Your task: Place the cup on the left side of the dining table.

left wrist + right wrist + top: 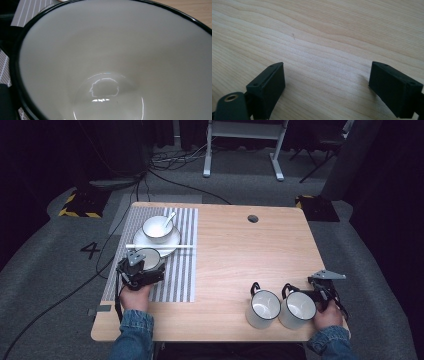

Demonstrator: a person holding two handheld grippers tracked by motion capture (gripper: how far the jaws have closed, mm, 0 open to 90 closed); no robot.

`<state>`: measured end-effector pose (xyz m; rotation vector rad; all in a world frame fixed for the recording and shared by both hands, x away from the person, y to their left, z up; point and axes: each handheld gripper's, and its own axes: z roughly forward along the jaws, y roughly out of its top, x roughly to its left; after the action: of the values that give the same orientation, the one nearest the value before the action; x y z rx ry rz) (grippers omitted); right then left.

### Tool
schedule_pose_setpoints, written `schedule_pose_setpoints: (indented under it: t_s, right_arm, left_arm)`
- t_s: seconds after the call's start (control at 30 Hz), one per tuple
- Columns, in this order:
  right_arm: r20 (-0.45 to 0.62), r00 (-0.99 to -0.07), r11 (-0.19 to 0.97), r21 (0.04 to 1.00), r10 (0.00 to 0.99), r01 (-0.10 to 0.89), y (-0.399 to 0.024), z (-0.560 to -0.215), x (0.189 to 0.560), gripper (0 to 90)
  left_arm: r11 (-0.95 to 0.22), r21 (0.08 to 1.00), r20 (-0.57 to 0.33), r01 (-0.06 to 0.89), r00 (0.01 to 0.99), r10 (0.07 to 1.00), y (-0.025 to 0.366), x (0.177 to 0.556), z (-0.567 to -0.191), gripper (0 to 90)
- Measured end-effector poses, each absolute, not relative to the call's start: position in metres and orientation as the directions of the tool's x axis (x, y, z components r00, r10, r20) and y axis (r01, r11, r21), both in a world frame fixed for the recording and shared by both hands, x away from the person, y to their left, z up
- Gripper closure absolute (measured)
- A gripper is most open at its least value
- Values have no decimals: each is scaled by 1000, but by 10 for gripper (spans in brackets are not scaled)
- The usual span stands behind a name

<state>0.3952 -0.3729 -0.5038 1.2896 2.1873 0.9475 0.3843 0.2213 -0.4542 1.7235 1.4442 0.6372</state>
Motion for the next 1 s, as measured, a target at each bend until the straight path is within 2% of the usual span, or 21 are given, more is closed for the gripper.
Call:
schedule_pose_setpoints:
  t_s: [0.47, 1.0]
  right_arm:
    - [-20, -476, 335, 737, 879, 587, -373, -504, 395, 136]
    - [-20, -477, 335, 737, 879, 586, -373, -504, 395, 136]
  left_arm:
    - [-81, 770, -74, 633, 215, 974, 220, 394, -470, 30]
    - [-125, 765, -23, 632, 221, 975, 220, 384, -472, 28]
